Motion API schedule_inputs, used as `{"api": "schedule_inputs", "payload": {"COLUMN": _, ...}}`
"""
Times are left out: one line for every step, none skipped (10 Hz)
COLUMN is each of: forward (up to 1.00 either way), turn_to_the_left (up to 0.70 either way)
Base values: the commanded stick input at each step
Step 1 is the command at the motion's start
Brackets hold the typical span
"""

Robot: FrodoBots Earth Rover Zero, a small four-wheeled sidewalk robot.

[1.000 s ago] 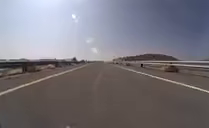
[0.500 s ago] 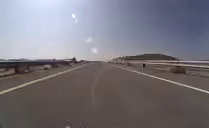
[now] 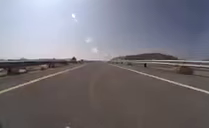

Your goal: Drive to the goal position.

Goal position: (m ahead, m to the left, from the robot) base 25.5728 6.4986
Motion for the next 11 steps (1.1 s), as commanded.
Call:
{"api": "schedule_inputs", "payload": {"forward": 1.0, "turn_to_the_left": 0.0}}
{"api": "schedule_inputs", "payload": {"forward": 1.0, "turn_to_the_left": 0.0}}
{"api": "schedule_inputs", "payload": {"forward": 1.0, "turn_to_the_left": 0.0}}
{"api": "schedule_inputs", "payload": {"forward": 1.0, "turn_to_the_left": 0.0}}
{"api": "schedule_inputs", "payload": {"forward": 1.0, "turn_to_the_left": 0.0}}
{"api": "schedule_inputs", "payload": {"forward": 1.0, "turn_to_the_left": 0.0}}
{"api": "schedule_inputs", "payload": {"forward": 1.0, "turn_to_the_left": 0.0}}
{"api": "schedule_inputs", "payload": {"forward": 1.0, "turn_to_the_left": 0.0}}
{"api": "schedule_inputs", "payload": {"forward": 1.0, "turn_to_the_left": 0.0}}
{"api": "schedule_inputs", "payload": {"forward": 1.0, "turn_to_the_left": 0.0}}
{"api": "schedule_inputs", "payload": {"forward": 1.0, "turn_to_the_left": 0.0}}
